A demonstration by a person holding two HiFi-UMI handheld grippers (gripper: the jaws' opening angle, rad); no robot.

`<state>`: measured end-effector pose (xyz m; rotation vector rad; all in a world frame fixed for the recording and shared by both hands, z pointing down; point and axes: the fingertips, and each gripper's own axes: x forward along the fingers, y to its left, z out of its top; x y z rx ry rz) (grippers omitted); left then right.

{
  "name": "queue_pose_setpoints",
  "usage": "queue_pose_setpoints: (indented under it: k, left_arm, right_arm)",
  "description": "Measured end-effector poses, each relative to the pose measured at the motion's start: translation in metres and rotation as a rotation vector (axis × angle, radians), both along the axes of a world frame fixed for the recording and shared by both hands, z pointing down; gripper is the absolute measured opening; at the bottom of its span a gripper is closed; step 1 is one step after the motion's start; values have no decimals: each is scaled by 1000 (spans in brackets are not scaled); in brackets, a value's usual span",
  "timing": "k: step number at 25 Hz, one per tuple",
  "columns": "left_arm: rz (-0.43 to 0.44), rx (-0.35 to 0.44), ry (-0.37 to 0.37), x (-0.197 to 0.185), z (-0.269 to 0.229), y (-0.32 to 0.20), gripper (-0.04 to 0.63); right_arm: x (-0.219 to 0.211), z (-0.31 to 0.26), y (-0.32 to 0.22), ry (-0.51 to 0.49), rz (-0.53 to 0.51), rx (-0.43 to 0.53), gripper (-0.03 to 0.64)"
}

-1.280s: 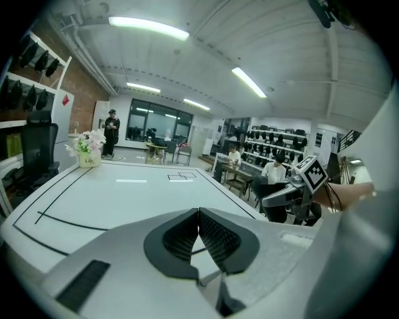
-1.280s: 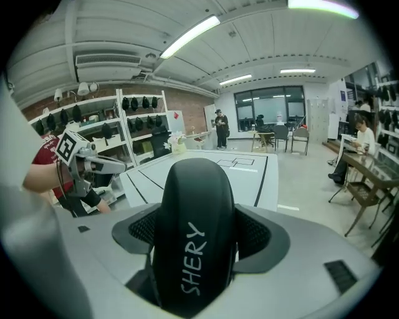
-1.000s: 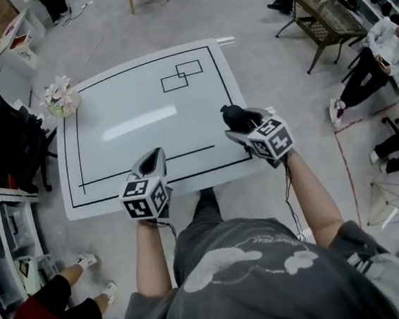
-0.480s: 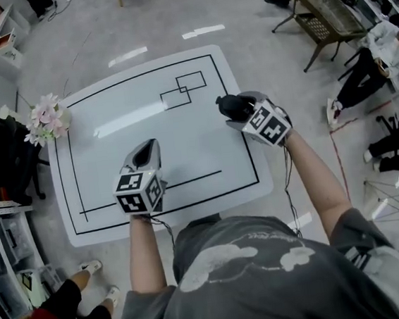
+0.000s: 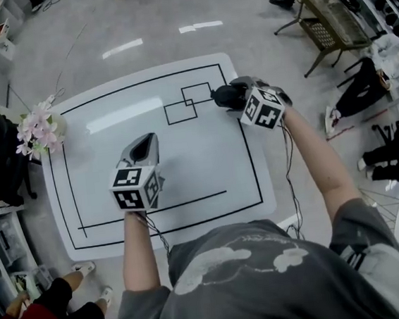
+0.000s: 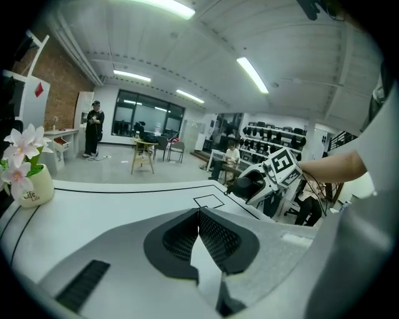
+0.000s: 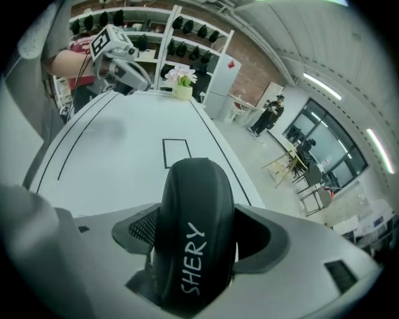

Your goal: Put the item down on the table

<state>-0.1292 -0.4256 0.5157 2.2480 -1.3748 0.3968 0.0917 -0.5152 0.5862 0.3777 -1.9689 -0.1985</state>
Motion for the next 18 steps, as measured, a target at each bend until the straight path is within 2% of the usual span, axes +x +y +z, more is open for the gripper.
queue_pose_setpoints:
  k: [4,9,14,18]
  left_arm:
    - [4,-11,-4,-1,11,-12,3]
    - [-18,-17,1,-9,21,-21,3]
    - [-31,-36,23,-13,28,-23,3]
    - [-27,-37,22,-12,30,-24,3]
  right_arm:
    - [-9,14,-23,70,-98,-16,347]
    - [-26,24,-38,78,-170,-66,348]
    - [-35,39,-37,104,-212,-136,348]
    - [-35,46,-41,138,-243,-130,350]
